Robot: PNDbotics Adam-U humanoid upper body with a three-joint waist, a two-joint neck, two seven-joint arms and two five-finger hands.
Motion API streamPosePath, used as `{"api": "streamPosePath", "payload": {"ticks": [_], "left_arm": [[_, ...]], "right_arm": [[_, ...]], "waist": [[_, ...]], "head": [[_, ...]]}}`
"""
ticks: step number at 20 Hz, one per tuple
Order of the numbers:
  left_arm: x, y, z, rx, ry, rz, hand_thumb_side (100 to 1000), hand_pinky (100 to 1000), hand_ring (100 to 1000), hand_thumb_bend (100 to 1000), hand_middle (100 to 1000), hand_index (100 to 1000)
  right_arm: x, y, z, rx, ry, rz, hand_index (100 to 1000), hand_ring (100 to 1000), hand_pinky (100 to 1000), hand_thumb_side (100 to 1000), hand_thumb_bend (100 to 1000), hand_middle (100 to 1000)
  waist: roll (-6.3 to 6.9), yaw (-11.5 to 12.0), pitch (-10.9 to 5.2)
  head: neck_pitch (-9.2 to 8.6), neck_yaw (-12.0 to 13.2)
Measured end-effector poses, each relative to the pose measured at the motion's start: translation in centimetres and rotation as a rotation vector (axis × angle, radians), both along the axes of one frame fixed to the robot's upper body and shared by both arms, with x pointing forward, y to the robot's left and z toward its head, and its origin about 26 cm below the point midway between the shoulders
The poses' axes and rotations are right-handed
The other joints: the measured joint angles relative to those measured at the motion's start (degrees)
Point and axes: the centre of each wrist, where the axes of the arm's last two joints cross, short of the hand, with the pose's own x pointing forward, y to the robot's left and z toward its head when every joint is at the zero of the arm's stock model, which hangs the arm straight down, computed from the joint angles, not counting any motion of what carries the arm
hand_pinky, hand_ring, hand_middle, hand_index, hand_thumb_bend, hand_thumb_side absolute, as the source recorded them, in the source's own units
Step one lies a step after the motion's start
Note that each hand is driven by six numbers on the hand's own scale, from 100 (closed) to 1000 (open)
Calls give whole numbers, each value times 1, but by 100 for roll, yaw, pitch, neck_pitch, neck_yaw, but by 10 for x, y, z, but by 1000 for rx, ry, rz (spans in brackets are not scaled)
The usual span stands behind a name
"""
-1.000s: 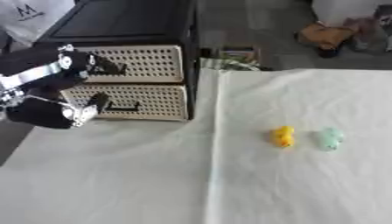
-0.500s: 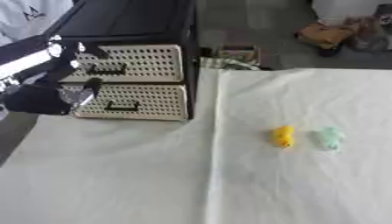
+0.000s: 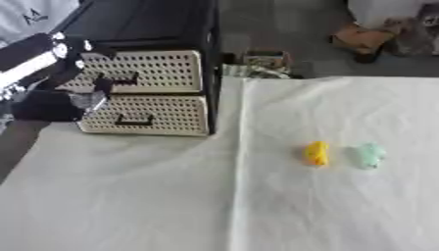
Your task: Pick up objects from table and place into drawer.
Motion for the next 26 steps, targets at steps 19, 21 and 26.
{"api": "streamPosePath", "payload": {"ticks": [19, 21, 26], "left_arm": [[10, 0, -11, 181, -85, 28, 408, 100, 100, 105, 100, 865], [12, 2, -13, 191, -92, 41, 408, 100, 100, 105, 100, 871], [19, 9, -18, 210, -106, 81, 408, 100, 100, 105, 100, 866]], "right_arm": [[0, 2, 1, 20, 2, 13, 825, 758, 817, 1000, 400, 457], [1, 2, 1, 21, 1, 16, 825, 759, 817, 1000, 399, 457], [1, 3, 2, 19, -1, 19, 825, 757, 817, 1000, 403, 455]], "waist": [[28, -19, 41], [29, -22, 51], [24, -34, 71]], "head": [[-36, 26], [-38, 29], [-42, 46]]}}
